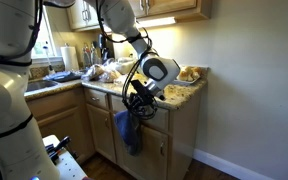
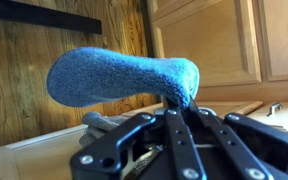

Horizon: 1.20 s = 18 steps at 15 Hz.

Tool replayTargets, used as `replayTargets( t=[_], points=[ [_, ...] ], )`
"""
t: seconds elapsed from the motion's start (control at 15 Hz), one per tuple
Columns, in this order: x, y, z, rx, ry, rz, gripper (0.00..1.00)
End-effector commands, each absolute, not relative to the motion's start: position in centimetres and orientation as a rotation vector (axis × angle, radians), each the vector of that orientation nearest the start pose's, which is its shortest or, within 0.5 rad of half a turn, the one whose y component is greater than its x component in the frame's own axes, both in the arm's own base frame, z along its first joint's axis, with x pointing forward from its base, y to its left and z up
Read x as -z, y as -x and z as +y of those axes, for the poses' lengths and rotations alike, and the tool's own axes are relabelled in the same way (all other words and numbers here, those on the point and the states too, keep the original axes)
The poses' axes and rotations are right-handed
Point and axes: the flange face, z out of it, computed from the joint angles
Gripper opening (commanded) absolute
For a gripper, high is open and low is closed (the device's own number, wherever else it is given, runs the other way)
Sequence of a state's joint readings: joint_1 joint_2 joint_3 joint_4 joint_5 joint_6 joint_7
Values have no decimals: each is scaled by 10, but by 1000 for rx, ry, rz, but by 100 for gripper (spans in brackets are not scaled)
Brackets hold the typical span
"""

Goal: Pick up the blue towel from the countertop and hang it on the bottom cabinet.

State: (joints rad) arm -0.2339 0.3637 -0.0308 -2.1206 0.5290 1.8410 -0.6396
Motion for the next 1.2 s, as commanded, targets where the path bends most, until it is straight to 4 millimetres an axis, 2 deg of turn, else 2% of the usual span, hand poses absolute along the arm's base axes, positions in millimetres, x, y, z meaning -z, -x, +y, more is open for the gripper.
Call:
replayTargets(
  t=[0.0,0.6,0.93,1.13],
  points=[
    [-211,-501,-102,-417,2384,-49,6],
    [-173,-514,-113,-438,2348,16,6],
    [-172,-521,-122,-420,2350,30,6],
    [-184,-515,-117,-412,2372,6,6]
  ],
)
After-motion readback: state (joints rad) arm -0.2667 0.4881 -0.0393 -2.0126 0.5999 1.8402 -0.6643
